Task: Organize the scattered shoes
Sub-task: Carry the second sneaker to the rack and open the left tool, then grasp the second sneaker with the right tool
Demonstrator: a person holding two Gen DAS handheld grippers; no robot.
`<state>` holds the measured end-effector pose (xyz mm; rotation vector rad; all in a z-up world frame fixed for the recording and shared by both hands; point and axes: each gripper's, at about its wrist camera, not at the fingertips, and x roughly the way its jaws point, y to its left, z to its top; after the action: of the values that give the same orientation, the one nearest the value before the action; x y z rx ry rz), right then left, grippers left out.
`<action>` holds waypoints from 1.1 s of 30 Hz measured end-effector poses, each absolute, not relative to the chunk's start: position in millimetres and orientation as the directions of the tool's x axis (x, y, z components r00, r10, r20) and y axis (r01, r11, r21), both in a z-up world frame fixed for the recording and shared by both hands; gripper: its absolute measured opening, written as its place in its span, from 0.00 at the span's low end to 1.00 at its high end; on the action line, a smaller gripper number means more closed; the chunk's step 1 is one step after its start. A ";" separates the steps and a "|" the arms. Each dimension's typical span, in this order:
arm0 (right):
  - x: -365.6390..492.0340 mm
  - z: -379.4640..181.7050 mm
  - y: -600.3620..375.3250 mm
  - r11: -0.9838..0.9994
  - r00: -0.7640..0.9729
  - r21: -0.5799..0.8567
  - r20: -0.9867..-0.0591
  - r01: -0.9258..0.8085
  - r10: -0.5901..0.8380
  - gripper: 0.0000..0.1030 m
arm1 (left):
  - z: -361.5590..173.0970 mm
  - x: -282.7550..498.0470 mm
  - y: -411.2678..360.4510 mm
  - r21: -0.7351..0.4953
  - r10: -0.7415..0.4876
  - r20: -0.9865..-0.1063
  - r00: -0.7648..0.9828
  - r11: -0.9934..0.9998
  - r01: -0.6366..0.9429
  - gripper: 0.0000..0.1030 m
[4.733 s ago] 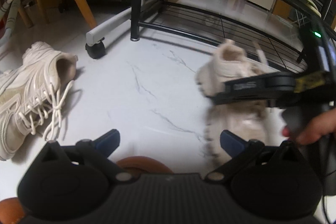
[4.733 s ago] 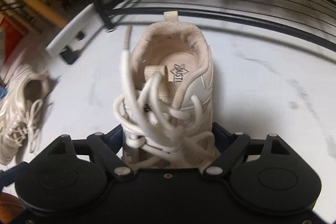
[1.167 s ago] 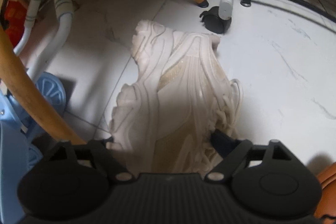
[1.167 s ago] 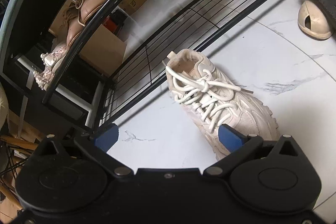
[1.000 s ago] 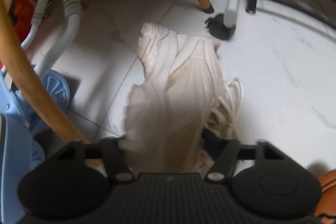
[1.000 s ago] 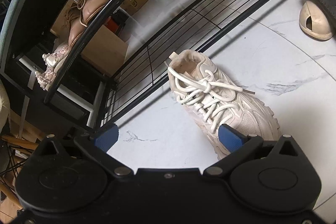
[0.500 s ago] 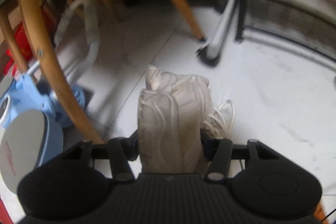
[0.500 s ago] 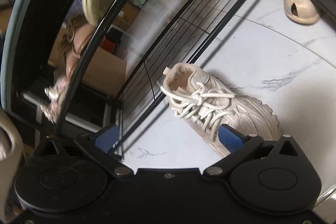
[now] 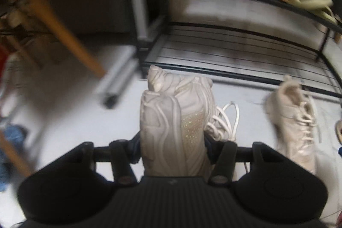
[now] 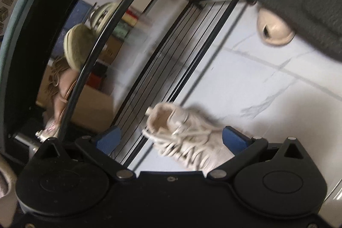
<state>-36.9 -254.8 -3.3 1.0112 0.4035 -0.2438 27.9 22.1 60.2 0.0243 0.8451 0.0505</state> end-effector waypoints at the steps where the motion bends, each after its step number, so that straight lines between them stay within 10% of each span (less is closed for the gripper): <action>1: -37.8 -3.9 -255.9 0.512 0.900 0.768 -0.436 0.385 -0.023 1.00 | 46.9 34.3 8.7 0.058 0.058 -0.751 0.657 0.998 -0.023 0.51; 6: -36.9 -12.9 -261.1 0.512 0.887 0.753 -0.460 0.413 -0.039 1.00 | -4.2 41.1 -39.9 0.124 0.071 -0.751 0.657 0.992 0.034 0.55; 13: -27.5 -21.2 -255.6 0.531 0.879 0.757 -0.474 0.382 0.043 1.00 | -34.2 37.6 -47.1 0.166 0.083 -0.786 0.612 0.983 0.080 0.91; 33: 7.4 -49.8 -201.7 0.507 0.653 0.827 -0.526 0.244 0.544 1.00 | 45.9 -77.2 80.3 -0.003 0.021 -0.693 0.721 0.999 -0.032 0.99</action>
<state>7.4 -201.8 -49.8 1.0569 0.8785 0.2122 -77.2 80.3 45.9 -0.0155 0.7655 0.0297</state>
